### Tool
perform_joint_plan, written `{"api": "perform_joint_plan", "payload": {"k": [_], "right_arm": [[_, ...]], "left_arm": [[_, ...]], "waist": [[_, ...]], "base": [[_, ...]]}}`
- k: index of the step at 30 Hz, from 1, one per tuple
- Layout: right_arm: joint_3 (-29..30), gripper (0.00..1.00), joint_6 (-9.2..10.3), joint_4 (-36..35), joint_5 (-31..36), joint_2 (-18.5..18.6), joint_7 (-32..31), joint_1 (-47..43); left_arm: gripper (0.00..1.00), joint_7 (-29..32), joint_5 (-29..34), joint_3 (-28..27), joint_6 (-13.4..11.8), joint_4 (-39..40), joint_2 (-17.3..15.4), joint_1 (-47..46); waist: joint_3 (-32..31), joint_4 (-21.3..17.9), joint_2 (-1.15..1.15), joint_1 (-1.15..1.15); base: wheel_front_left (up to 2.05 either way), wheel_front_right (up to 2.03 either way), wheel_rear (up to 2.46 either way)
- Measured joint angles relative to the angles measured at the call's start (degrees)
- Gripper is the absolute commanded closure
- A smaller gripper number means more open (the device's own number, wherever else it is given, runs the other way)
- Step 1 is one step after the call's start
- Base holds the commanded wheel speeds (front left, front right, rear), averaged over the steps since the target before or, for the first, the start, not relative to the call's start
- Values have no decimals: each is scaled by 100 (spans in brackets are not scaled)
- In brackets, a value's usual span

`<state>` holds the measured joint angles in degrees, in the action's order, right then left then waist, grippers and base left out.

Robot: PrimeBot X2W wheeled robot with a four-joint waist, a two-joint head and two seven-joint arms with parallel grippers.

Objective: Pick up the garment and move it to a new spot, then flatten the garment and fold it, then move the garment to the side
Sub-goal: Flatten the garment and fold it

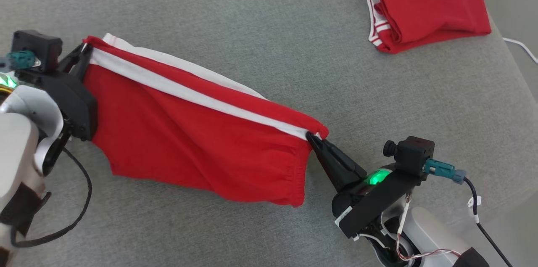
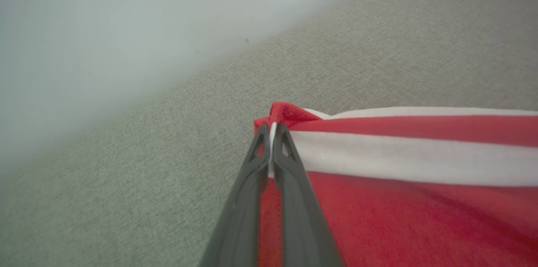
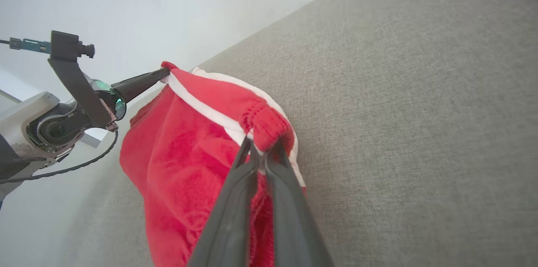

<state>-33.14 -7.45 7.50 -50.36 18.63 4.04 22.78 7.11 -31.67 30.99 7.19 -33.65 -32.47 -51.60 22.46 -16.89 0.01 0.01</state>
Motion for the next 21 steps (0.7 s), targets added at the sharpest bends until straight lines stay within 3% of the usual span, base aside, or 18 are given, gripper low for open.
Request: {"api": "perform_joint_plan", "payload": {"k": [8,9,10,11,12,21], "right_arm": [[225,100,0,187,231,-137,-70,32],[237,60,0,207,256,-153,-109,27],[232,11,0,212,272,-163,-148,19],[231,0,0,218,301,-178,-168,10],[235,0,0,222,311,-207,-178,4],[595,0,0,-113,655,21,-170,-385]], "left_arm": [[100,-345,-127,452,23,-349,191,-280],[100,-358,-183,494,24,-430,192,-294],[65,-382,-211,543,30,-510,183,-314],[38,-434,-208,606,30,-575,176,-345],[0,-524,-207,656,31,-620,180,-368],[0,-1477,-522,622,31,-853,220,-282]], "waist": [[48,-57,0,-1],[30,-50,0,-1],[11,-45,0,-1],[-8,-41,-1,-2],[-31,-40,0,-1],[-446,-17,-1,-2]], "base": [[0,0,0],[0,0,0],[0,0,0],[0,0,0],[0,0,0],[0,0,0]]}}
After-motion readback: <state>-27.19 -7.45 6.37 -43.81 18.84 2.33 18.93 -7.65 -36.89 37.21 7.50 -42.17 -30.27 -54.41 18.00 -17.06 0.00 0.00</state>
